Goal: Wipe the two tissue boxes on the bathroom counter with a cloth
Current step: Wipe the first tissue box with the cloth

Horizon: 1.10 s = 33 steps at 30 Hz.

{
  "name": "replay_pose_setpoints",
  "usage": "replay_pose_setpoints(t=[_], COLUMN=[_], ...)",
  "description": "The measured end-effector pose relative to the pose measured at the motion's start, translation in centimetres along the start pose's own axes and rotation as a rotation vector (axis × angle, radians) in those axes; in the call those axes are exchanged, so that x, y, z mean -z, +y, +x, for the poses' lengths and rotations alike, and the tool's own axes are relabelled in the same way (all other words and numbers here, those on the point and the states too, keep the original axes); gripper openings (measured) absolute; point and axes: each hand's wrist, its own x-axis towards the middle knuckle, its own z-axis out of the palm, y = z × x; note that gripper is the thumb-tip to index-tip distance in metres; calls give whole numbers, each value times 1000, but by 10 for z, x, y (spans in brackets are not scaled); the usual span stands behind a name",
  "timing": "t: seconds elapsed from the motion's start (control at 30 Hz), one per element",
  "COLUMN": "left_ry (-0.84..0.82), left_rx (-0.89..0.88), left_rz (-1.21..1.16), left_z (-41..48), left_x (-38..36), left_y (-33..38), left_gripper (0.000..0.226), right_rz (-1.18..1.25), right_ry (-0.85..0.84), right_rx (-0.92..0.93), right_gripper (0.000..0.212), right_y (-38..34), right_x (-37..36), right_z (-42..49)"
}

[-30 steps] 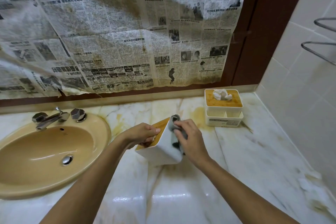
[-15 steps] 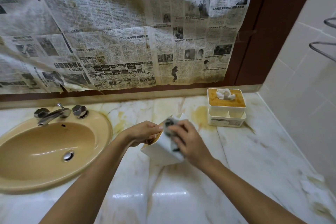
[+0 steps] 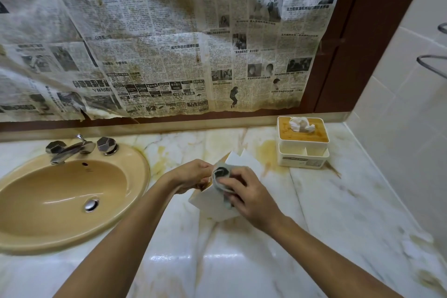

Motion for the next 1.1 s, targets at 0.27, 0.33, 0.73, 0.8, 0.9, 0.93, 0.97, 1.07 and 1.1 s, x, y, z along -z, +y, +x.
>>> replay_pose_setpoints(t=[0.27,0.33,0.73,0.8,0.9,0.93,0.97,1.07,1.1], left_ry=[26,33,10,10,46,59,61,12,-16], left_rx=[-27,-32,-32,-30,-34,-33,-30,-37,-35], left_rz=[1,10,122,139,270,385,522,822,880], left_z=[-2,-1,-1,-2,1,3,4,7,6], left_x=[0,1,-1,5,14,16,18,17,16], left_y=[7,9,6,4,5,8,11,16,17], left_gripper=[46,47,37,29,39,41,42,39,38], right_rz=[64,45,91,119,175,193,205,226,238], right_ry=[183,185,174,239,299,301,302,283,271], right_rx=[-777,-620,-679,-757,-811,-820,-829,-854,-861], right_gripper=[35,29,27,27,23,22,22,24,24], right_y=[48,29,49,55,59,60,61,59,60], right_x=[10,7,20,26,27,26,24,22,21], right_z=[26,22,21,19,10,6,2,-6,-8])
